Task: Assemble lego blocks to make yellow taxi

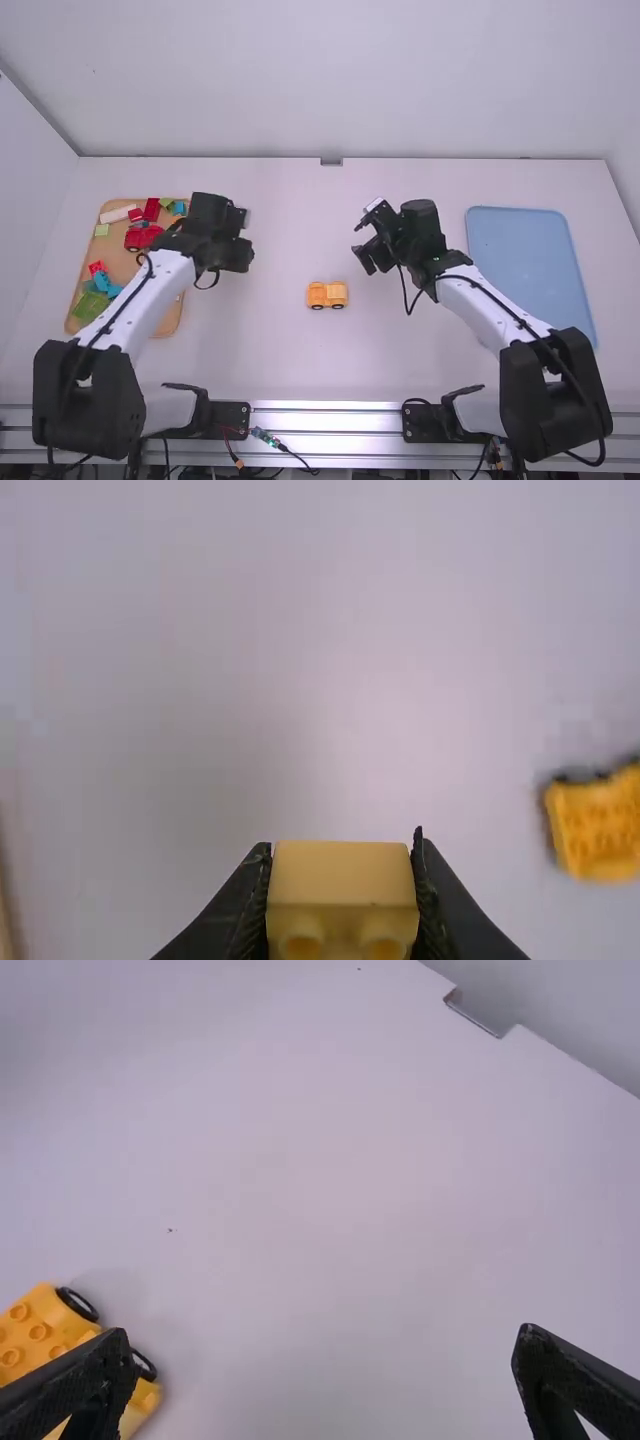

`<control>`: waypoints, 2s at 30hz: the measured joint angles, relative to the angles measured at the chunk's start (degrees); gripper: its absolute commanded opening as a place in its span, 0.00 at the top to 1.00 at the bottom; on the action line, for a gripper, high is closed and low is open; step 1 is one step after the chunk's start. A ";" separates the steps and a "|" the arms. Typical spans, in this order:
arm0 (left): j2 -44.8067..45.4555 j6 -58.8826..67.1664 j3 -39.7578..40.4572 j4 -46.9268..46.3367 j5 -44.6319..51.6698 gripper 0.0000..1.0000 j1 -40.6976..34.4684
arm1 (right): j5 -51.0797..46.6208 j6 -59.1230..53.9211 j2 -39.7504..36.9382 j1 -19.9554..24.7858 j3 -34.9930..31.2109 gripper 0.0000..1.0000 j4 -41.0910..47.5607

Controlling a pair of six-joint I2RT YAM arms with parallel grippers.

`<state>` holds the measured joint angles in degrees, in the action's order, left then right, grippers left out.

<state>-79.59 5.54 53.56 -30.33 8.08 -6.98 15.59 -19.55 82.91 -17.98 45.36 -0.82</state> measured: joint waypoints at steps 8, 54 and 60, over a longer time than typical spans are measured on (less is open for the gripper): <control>-10.45 25.18 0.00 0.24 2.43 0.99 -6.78 | 5.95 1.33 -0.48 4.37 0.00 0.01 2.75; -21.14 60.24 -2.05 9.49 -1.18 0.01 -13.60 | 8.22 -2.95 -2.80 6.14 0.00 0.01 4.33; -20.09 64.00 -0.15 3.30 5.44 0.01 -12.66 | 8.24 -3.26 -2.80 6.14 0.00 0.01 3.34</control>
<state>-99.68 69.54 53.41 -27.03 13.52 -19.64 23.83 -22.81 80.12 -11.84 45.36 2.52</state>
